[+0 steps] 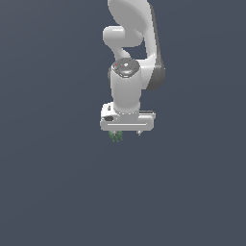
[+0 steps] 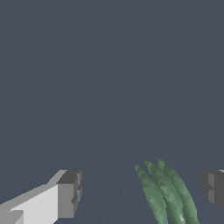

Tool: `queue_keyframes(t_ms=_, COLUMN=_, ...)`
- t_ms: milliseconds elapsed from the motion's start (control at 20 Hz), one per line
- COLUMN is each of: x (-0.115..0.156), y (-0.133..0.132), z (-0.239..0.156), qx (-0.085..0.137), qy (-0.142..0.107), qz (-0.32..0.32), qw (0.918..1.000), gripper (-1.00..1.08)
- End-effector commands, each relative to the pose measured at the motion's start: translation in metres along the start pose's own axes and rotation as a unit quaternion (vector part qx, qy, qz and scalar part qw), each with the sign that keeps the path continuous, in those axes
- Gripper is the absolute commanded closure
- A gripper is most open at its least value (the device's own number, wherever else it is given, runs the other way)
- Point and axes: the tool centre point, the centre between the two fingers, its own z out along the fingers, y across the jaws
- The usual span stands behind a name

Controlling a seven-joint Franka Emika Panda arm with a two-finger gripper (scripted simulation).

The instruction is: Pick up the object and move it to a goal position.

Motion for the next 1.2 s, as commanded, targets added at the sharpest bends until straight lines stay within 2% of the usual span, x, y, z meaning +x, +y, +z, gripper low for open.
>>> queue_keyframes(t_ms=0, x=0.0, y=0.0, z=0.0, qx=0.0, qy=0.0, qz=0.0, qw=1.0, gripper=-0.92)
queue_keyframes(t_ms=150, x=0.002, y=0.007, z=-0.002, qx=-0.002, qy=0.003, qz=0.004, qw=1.0, gripper=-0.92)
queue_keyframes(t_ms=450, x=0.007, y=0.041, z=-0.013, qx=-0.011, qy=0.015, qz=0.02, qw=0.9996, gripper=-0.92)
queue_keyframes(t_ms=850, x=0.005, y=0.041, z=-0.011, qx=-0.011, qy=0.014, qz=0.014, qw=0.9997, gripper=-0.92)
queue_keyframes(t_ms=1150, x=-0.007, y=0.045, z=-0.002, qx=-0.013, qy=0.01, qz=-0.013, qw=0.9998, gripper=-0.92)
